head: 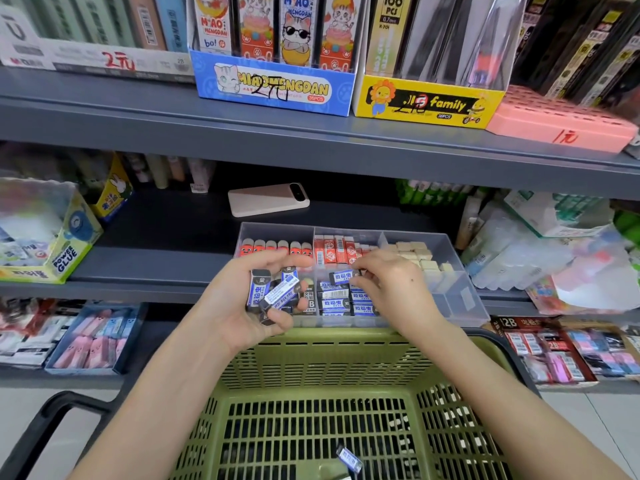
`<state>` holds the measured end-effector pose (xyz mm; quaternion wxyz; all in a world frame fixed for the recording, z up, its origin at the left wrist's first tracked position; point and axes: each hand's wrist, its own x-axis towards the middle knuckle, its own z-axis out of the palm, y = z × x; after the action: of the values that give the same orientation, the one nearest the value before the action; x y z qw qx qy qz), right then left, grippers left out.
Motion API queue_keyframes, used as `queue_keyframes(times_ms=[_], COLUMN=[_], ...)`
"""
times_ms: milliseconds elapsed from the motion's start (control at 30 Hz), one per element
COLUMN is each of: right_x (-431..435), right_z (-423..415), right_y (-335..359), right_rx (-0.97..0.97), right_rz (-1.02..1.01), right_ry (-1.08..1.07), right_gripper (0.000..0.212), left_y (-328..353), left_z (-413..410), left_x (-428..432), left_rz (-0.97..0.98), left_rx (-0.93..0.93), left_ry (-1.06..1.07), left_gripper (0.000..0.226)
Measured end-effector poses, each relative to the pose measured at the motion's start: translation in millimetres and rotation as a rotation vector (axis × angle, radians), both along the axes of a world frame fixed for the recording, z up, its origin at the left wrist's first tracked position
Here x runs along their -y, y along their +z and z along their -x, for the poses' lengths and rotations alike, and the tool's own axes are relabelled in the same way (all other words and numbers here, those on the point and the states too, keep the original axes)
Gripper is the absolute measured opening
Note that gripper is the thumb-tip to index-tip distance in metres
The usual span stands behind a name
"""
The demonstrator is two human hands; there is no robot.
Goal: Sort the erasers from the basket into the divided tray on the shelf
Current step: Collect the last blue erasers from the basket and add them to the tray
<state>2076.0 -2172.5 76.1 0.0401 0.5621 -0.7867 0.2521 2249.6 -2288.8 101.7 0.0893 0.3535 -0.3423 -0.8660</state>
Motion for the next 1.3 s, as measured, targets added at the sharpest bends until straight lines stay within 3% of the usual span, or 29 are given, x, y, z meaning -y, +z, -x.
queue_keyframes(times_ms=[167,367,600,767,833,900,1000,1100,1167,1300], right_x=[0.4,6.8,19.1,16.3,15.3,11.6,2.3,-4.6,-9.0,-12.9], right_z=[0.1,5.4,0.9,-3.6,-3.9,-6.7,-20.3,-32.9,-38.4,-45.2], right_y=[-0.9,-2.8,-9.8,-8.8,-4.1,3.3,20.6,35.1,41.4,46.9], right_rx=[-0.168,0.006,-0.070,0.059,-0.002,-0.039,0.267,0.455,0.440,0.212], right_rz=[-0.054,-0.141,-0.178,-0.214,-0.249,-0.147,0.131,0.088,0.028,0.047], right_ry=[0.113,0.066,-0.007,0.047,0.058,0.034,0.106,0.238,0.296,0.338], right_gripper=[0.014,0.023,0.019,0.019,0.021,0.020,0.019,0.028,0.030,0.024], left_y=[-1.4,-2.1,-0.3,0.3,0.5,0.9,2.4,4.5,6.0,6.4], left_z=[2.1,3.5,4.3,5.9,5.9,5.8,6.3,7.7,9.6,15.8], left_x=[-1.9,0.8,-0.7,-3.6,-4.8,-6.0,-7.7,-10.7,-14.1,-18.6], left_rz=[0.064,0.047,0.034,0.015,0.014,0.023,0.035,0.035,0.008,-0.039], left_rx=[0.035,0.018,-0.013,-0.004,0.000,-0.001,-0.013,-0.021,-0.034,-0.022], left_ry=[-0.061,-0.035,-0.034,-0.026,-0.025,-0.030,-0.046,-0.069,-0.082,-0.045], left_gripper=[0.040,0.040,0.038,0.036,0.036,0.037,0.038,0.038,0.039,0.021])
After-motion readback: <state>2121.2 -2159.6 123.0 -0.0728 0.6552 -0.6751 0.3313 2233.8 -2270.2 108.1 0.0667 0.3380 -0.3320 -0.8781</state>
